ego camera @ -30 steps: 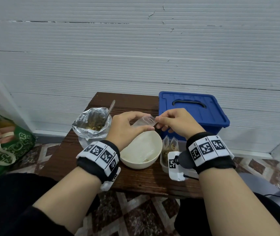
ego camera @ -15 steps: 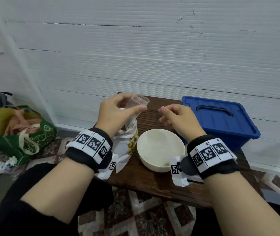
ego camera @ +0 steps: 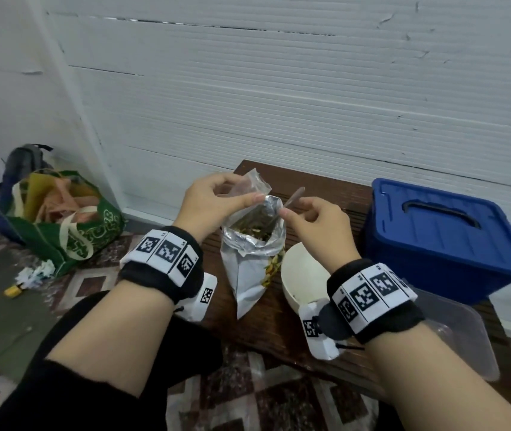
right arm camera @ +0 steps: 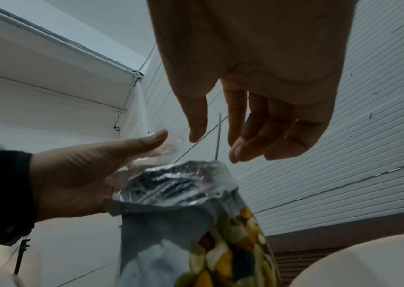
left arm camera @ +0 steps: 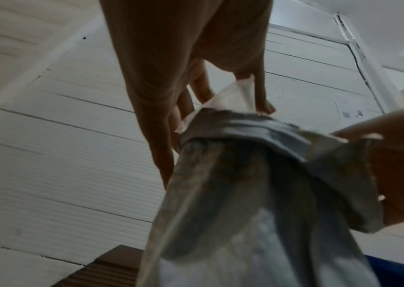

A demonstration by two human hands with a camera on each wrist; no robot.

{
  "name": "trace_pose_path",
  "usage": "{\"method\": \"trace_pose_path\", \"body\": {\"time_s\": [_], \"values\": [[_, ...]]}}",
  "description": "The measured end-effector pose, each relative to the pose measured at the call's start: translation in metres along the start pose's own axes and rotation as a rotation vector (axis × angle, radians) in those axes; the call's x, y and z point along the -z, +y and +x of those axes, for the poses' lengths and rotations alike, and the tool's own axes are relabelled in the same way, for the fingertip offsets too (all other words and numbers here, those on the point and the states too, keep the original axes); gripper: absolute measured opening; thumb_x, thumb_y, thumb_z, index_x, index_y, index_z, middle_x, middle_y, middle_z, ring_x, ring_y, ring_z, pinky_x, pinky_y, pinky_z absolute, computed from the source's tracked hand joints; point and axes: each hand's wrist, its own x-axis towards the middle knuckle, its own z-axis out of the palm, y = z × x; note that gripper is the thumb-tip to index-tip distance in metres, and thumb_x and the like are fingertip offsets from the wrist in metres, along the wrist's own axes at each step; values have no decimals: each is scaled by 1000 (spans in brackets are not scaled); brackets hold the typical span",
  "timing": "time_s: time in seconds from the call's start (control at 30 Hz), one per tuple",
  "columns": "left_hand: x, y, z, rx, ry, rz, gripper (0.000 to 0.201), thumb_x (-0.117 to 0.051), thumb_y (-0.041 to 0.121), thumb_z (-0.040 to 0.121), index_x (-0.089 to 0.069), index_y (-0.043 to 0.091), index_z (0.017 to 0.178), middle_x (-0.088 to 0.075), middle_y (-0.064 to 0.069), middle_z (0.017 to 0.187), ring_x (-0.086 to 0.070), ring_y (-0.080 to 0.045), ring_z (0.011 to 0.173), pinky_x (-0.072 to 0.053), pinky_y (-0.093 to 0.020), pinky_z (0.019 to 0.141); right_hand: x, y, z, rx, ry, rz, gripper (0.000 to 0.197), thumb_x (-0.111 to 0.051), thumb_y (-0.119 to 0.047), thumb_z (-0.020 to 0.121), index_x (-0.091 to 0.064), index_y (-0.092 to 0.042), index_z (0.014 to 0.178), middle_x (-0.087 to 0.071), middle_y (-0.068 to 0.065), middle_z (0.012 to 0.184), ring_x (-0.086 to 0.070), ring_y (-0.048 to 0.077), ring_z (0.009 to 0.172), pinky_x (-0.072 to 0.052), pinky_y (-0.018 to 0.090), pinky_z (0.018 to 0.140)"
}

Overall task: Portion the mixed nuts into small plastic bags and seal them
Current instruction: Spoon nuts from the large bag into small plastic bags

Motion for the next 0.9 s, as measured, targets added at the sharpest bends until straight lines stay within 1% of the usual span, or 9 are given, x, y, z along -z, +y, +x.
{"method": "trace_pose_path", "body": {"time_s": [0.13,0.2,0.3,0.37,0.5,0.57,0.67,0.77,0.9], "values": [[0,-3,3,11,17,-29,46,-79,52,51,-68,31,90,-69,12,101,-63,-4,99,-50,-24,87,-9,8,3,-75,-55,-55,37,-71,-37,82,-64,-19,114,-62,-10,77,-58,4,79,-41,20,72],[-2,-4,4,4,15,-52,47,-78,54,49,-69,32,89,-70,12,100,-63,-5,98,-51,-26,88,-12,10,4,-71,-59,-68,26,-69,-30,84,-68,-19,108,-61,-12,72,-61,6,79,-42,16,67],[-8,-2,3,-24,5,-61,42,-79,53,49,-68,34,85,-70,14,96,-63,-3,96,-50,-23,87,-11,12,6,-44,-30,-78,10,-66,-24,85,-67,-20,94,-58,-11,63,-53,-1,62,-37,5,52],[-10,-1,3,-34,-1,-58,40,-79,52,49,-69,34,83,-70,15,94,-63,-2,95,-49,-20,85,-8,12,6,-39,-22,-76,6,-66,-25,86,-62,-23,90,-58,-11,63,-51,-2,61,-36,6,52],[-5,-1,2,-49,-16,-79,39,-80,53,51,-70,32,83,-72,11,94,-65,-3,95,-49,-21,87,-7,9,4,-11,8,-56,20,-69,-36,85,-52,-29,92,-57,-13,67,-49,-5,61,-36,6,53],[-3,-1,2,-55,-25,-91,37,-80,51,53,-70,31,82,-73,10,94,-66,-4,94,-51,-24,88,-8,6,5,29,70,31,14,-67,-38,86,-59,-28,91,-58,-11,69,-51,-8,59,-38,5,56],[-2,-1,2,-50,-20,-89,36,-80,50,53,-71,31,82,-73,9,94,-66,-6,95,-52,-29,91,-8,4,7,136,150,76,10,-60,-26,93,-68,-23,87,-63,-16,76,-53,-17,69,-39,3,64],[0,0,1,-50,-15,-99,36,-82,45,54,-72,28,84,-73,7,92,-67,-8,94,-53,-33,92,-6,1,5,271,249,30,14,-58,-21,95,-70,-20,86,-63,-17,76,-55,-6,74,-36,4,67],[5,0,1,-45,-2,-64,40,-82,45,55,-72,28,90,-73,7,95,-67,-8,94,-54,-32,91,-7,1,1,494,244,-130,18,-55,-20,93,-70,-11,86,-66,-4,79,-57,14,78,-43,29,74]]}}
